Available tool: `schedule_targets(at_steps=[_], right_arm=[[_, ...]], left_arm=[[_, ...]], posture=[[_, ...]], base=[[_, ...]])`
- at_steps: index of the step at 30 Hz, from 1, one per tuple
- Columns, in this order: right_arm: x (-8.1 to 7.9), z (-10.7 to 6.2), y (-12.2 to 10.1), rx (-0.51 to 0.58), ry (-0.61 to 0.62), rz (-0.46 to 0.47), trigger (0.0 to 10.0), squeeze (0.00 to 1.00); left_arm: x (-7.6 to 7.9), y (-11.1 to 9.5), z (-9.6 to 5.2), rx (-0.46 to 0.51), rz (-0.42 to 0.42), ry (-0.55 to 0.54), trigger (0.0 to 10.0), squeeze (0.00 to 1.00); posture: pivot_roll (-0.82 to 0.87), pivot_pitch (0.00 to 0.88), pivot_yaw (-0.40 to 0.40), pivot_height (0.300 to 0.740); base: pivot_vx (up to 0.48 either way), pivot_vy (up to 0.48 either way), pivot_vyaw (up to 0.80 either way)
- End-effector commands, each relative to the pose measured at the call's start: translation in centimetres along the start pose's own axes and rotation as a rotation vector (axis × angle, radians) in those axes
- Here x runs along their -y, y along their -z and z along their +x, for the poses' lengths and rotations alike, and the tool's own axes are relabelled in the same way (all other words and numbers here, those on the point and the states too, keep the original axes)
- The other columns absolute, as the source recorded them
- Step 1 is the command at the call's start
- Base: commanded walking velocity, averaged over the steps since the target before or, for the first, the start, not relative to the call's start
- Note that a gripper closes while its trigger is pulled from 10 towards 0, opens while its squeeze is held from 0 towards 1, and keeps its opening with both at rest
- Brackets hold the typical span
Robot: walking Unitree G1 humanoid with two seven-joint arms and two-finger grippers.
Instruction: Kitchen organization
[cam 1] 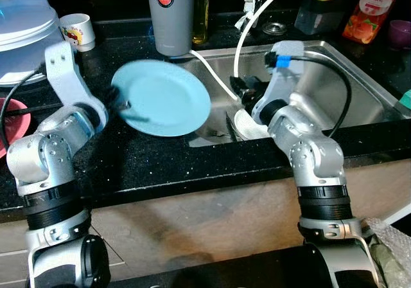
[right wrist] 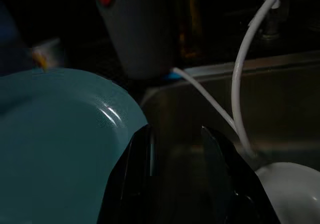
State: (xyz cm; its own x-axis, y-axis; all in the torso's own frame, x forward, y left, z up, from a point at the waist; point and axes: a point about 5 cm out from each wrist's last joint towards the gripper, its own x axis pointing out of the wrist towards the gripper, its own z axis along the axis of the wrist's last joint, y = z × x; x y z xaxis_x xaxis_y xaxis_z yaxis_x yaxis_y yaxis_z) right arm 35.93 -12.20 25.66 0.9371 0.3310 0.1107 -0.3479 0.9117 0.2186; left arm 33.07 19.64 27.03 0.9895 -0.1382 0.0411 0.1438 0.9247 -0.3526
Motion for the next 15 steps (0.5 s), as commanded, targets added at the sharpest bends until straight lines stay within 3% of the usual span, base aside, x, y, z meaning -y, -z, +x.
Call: schedule_targets(at_steps=[1,7,8,12,13,14,15], right_arm=[[0.0,0.0,-0.4,0.011,-0.003,0.074,10.0,0.00],[-0.2,-0.1,-0.4,0.004,-0.035,0.170,10.0,0.00],[-0.4,-0.1,-0.4,0.000,-0.063,0.232,10.0,0.00],[-0.6,-0.2,-0.4,-0.012,-0.101,0.304,10.0,0.02],[-0.7,-0.2,-0.4,-0.017,-0.109,0.316,10.0,0.27],[-0.7,-0.2,-0.4,-0.017,-0.109,0.316,10.0,0.27],[-0.7,-0.2,-0.4,-0.018,-0.114,0.325,10.0,1.00]], left_arm=[[1.0,-0.8,-0.3,0.087,0.024,0.074,0.0,0.00],[1.3,-1.4,-0.5,0.159,0.002,0.125,0.0,0.00],[1.5,-1.7,-0.7,0.190,-0.014,0.161,0.0,0.00],[2.1,-2.3,-1.0,0.236,-0.064,0.244,0.0,0.00],[2.3,-2.4,-1.1,0.248,-0.070,0.259,0.0,0.00],[2.3,-2.4,-1.1,0.248,-0.070,0.259,0.0,0.00],[2.3,-2.5,-1.2,0.254,-0.077,0.268,0.0,0.00]], posture=[[0.01,0.093,0.017,0.740],[0.01,0.093,0.021,0.740],[0.01,0.093,0.021,0.740],[0.01,0.096,0.023,0.740],[0.01,0.096,0.023,0.740],[0.01,0.096,0.023,0.740],[0.01,0.096,0.023,0.740]], base=[[0.000,0.000,0.00],[0.000,0.000,0.00],[0.000,0.000,0.00],[0.000,0.000,0.00],[0.000,0.000,0.00],[0.000,0.000,0.00],[0.000,0.000,0.00]])
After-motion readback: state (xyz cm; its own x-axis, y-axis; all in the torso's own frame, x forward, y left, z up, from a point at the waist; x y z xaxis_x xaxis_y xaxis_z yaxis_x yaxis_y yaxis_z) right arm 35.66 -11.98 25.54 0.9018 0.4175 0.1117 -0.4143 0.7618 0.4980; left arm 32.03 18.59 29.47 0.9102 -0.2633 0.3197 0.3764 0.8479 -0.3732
